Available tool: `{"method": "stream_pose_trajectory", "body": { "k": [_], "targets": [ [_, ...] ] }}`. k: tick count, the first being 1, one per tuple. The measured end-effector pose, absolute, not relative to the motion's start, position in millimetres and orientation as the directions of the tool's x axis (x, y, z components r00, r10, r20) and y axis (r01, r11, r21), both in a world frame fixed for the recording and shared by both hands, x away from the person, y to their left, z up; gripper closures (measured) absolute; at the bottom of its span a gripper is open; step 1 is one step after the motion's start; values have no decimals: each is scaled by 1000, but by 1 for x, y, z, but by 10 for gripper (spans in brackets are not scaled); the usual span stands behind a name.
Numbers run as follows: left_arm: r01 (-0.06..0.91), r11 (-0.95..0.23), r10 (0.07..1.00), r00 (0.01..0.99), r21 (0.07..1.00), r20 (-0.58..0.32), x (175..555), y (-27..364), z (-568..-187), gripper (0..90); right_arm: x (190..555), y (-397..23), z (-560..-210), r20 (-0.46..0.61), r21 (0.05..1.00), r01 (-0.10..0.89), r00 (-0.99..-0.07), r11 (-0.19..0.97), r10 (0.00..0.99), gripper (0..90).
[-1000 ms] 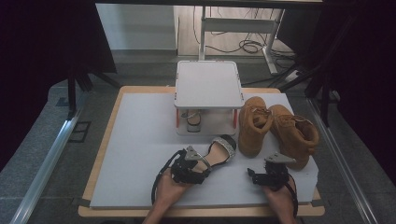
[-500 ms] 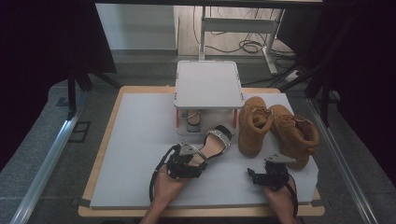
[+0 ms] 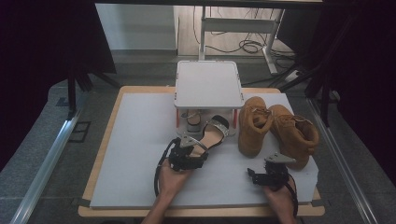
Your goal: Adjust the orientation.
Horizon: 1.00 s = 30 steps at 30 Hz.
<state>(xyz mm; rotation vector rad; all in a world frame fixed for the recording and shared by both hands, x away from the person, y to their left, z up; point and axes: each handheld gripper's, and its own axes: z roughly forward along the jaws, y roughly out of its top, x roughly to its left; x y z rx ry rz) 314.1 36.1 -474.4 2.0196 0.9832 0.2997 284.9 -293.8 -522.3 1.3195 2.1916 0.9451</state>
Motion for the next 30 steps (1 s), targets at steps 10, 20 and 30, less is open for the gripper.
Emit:
{"method": "stream_pose_trajectory", "body": {
  "k": [10,20,30],
  "targets": [
    [547,-303,757,636,780,-152,329,24,-478,390,285,-294,-522,-2,728,605,-467,321,884,127],
    [559,-268,795,589,785,-148,345,13,-480,390,285,-294,-522,-2,728,605,-467,322,884,127],
    [583,-229,830,535,780,-156,364,-5,-484,390,285,-294,-522,-1,728,605,-467,321,884,128]
  ]
}}
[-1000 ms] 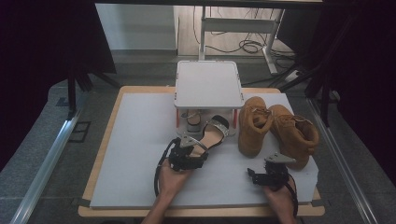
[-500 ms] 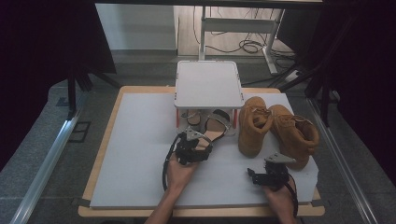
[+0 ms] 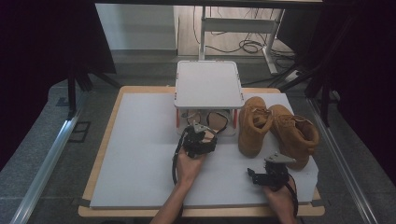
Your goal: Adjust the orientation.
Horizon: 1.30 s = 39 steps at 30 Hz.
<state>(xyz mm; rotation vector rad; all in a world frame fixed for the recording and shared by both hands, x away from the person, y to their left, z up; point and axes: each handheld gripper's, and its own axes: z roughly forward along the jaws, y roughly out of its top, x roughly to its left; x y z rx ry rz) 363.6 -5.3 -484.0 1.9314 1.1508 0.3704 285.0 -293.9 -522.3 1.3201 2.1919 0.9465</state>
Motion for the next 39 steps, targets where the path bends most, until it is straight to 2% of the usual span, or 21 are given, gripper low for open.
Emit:
{"method": "stream_pose_trajectory", "body": {
  "k": [20,39],
  "targets": [
    [620,-168,895,422,766,-145,393,-32,-498,390,285,-294,-522,-1,729,605,-468,321,884,127],
    [639,-126,925,352,758,-143,422,-46,-502,389,285,-294,-522,0,729,605,-469,321,883,128]
  ]
}}
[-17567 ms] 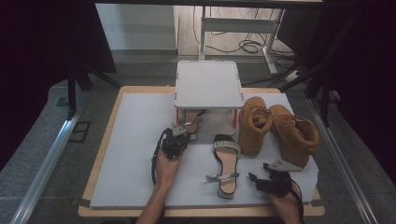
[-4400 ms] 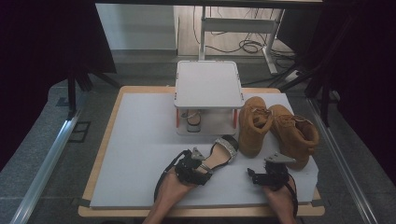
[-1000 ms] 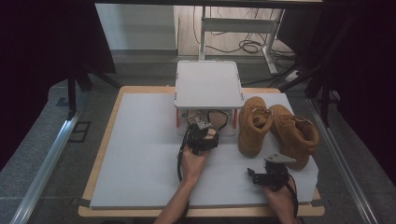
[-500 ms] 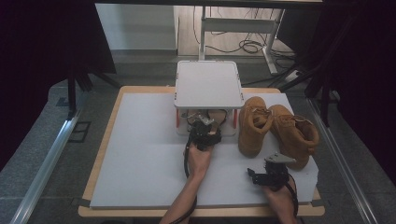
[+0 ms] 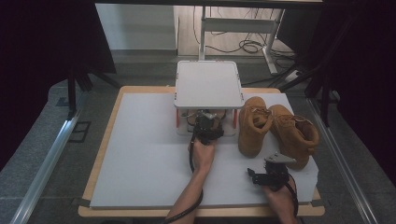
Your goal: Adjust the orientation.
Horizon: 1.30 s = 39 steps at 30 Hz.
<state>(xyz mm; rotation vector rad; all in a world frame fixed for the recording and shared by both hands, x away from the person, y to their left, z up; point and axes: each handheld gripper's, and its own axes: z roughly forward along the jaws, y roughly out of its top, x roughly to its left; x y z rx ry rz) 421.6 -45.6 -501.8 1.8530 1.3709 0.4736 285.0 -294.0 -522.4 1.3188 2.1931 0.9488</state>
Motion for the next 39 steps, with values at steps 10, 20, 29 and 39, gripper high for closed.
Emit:
{"method": "stream_pose_trajectory", "body": {
  "k": [10,20,29,39],
  "targets": [
    [641,-136,940,323,755,-105,431,-51,-506,386,285,-294,-522,1,729,605,-467,319,884,128],
    [644,-145,925,358,751,-129,427,-49,-502,320,285,-294,-522,0,729,605,-468,320,884,128],
    [624,-166,913,389,764,-120,408,-42,-496,310,285,-294,-522,-2,729,604,-468,322,884,129],
    [591,-210,900,428,779,-83,387,-30,-490,325,285,-294,-522,-1,729,605,-468,321,884,129]
  ]
}}
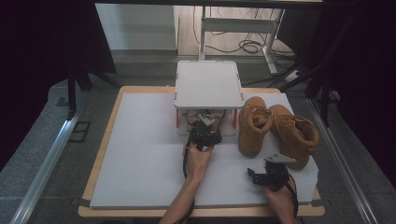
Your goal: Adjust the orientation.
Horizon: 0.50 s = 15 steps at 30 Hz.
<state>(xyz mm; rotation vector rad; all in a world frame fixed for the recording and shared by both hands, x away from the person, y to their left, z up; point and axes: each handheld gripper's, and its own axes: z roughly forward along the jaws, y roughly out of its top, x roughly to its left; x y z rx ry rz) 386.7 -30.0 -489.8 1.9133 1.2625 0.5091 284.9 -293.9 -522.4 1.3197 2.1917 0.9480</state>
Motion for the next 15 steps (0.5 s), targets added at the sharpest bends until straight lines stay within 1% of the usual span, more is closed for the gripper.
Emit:
{"method": "stream_pose_trajectory", "body": {
  "k": [4,8,9,10,12,13,14,15],
  "targets": [
    [579,-216,892,444,786,-81,376,-25,-488,337,285,-294,-522,-1,729,605,-468,321,884,129],
    [570,-232,883,464,788,-76,366,-18,-486,381,285,-294,-522,-1,729,605,-468,321,884,129],
    [567,-238,879,471,788,-73,364,-16,-486,421,285,-294,-522,-1,729,605,-468,321,884,129],
    [565,-245,876,478,788,-70,363,-14,-486,421,285,-294,-522,-1,729,605,-468,321,884,129],
    [561,-254,871,487,788,-66,360,-11,-486,483,285,-294,-522,0,729,606,-467,320,884,129],
    [556,-261,862,502,789,-69,357,-9,-486,483,285,-294,-522,0,728,606,-467,320,884,129],
    [550,-279,856,514,787,-56,354,-7,-486,534,285,-294,-522,0,728,606,-467,320,884,129],
    [550,-279,856,514,787,-56,354,-7,-486,558,285,-294,-522,0,728,606,-467,320,884,129]
  ]
}}
